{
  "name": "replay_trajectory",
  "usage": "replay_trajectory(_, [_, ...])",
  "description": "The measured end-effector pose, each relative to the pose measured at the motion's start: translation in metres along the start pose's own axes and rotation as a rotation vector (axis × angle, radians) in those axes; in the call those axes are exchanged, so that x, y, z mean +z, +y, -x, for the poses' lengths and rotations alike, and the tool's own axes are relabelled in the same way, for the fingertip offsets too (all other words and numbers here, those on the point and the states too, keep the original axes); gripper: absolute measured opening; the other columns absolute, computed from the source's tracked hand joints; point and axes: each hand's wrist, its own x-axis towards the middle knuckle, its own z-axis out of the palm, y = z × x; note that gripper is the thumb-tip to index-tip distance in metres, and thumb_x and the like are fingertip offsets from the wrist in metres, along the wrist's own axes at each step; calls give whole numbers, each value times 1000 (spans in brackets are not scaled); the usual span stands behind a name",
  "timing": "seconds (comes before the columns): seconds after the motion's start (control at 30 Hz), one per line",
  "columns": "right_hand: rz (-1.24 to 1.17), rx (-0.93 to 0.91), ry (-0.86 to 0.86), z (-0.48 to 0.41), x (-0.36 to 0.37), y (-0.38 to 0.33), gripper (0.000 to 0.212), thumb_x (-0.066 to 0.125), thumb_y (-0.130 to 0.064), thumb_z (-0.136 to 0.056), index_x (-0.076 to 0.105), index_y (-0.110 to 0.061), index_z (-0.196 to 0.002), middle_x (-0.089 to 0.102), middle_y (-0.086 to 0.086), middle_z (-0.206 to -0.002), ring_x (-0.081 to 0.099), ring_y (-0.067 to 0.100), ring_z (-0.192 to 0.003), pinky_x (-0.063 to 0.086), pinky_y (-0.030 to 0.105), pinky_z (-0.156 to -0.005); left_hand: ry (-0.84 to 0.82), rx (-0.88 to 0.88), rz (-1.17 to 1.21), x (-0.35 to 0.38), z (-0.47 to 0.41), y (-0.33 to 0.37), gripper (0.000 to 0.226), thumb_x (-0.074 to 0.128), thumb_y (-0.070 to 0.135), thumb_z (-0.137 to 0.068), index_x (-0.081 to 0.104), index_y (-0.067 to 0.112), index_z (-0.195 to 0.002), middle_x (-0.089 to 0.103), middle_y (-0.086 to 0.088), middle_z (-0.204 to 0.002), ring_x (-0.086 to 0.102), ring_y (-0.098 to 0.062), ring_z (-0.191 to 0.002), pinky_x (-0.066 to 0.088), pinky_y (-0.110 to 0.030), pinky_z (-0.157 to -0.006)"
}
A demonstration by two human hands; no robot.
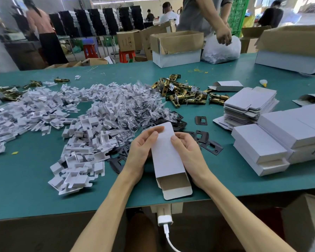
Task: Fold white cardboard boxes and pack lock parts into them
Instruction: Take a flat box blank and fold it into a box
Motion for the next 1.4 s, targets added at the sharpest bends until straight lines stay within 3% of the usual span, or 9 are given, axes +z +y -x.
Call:
replay_trajectory(0.3, [-29, 7, 19, 0, -2, 1, 28, 63, -31, -101, 56, -13, -121, 72, 12, -100, 71, 21, -84, 57, 38, -71, -13, 8, -66, -1, -1, -4, 21, 62, 21, -104, 76, 21, -120, 75, -10, -119, 67, -18, -91, 57, -30, -73])
replay_trajectory(0.47, [-32, -6, 15, 0, -3, 0, 25, 64, -31, -101, 58, -14, -118, 71, 17, -101, 71, 22, -82, 57, 32, -64, -42, 0, -119, 1, -1, -5, 36, 67, 25, -99, 67, 22, -135, 73, -9, -125, 69, -18, -98, 58, -27, -74])
replay_trajectory(0.77, [13, -81, 13, 2, -2, -1, 25, 68, -39, -96, 60, -23, -114, 73, 0, -92, 73, 18, -82, 57, 29, -64, -41, 16, -206, -2, -2, -7, 33, 72, 44, -90, 74, 27, -119, 76, 0, -109, 71, -13, -90, 57, -27, -69])
replay_trajectory(0.93, [24, -51, 65, 2, -3, -5, 50, 71, -51, -86, 54, -22, -123, 74, -9, -88, 73, 14, -84, 56, 26, -66, 12, 21, -178, -3, -3, -9, 37, 73, 47, -86, 74, 22, -114, 77, -2, -104, 71, -16, -89, 57, -27, -70])
replay_trajectory(1.0, [41, -30, 89, 2, -3, -6, 56, 66, -60, -83, 59, -21, -122, 76, -10, -95, 73, 14, -88, 55, 26, -71, 95, 26, -130, -3, -5, -9, 46, 72, 50, -87, 71, 14, -116, 75, -3, -99, 69, -17, -86, 56, -29, -70])
replay_trajectory(1.1, [3, -9, 63, 0, -3, -6, 57, 55, -69, -89, 70, -20, -114, 76, 6, -105, 70, 29, -97, 49, 37, -82, 241, 62, 50, -9, -8, -6, 46, 71, 49, -92, 67, 9, -114, 71, 2, -92, 64, -14, -84, 55, -33, -75])
replay_trajectory(1.2, [20, -35, -9, 1, -1, -6, 58, 62, -67, -85, 69, -18, -116, 75, 6, -109, 69, 23, -103, 54, 39, -92, 297, 101, 324, -18, -11, -1, 45, 63, 41, -91, 62, 12, -124, 71, 5, -96, 65, -11, -87, 58, -29, -73])
replay_trajectory(1.3, [126, -84, -106, 1, 4, -3, 39, 69, -50, -85, 61, -25, -113, 77, -10, -99, 74, 13, -98, 57, 24, -82, 253, 74, 646, -28, -14, 3, 61, 60, 37, -89, 53, 15, -145, 72, -1, -119, 71, -12, -104, 61, -31, -83])
replay_trajectory(1.4, [108, -72, -54, -1, 6, 0, 20, 60, -41, -98, 54, -23, -105, 77, -11, -89, 77, 22, -88, 57, 24, -63, 150, 70, 609, -28, -15, 4, 58, 57, 32, -87, 51, 18, -144, 66, -2, -128, 65, -14, -113, 55, -29, -95])
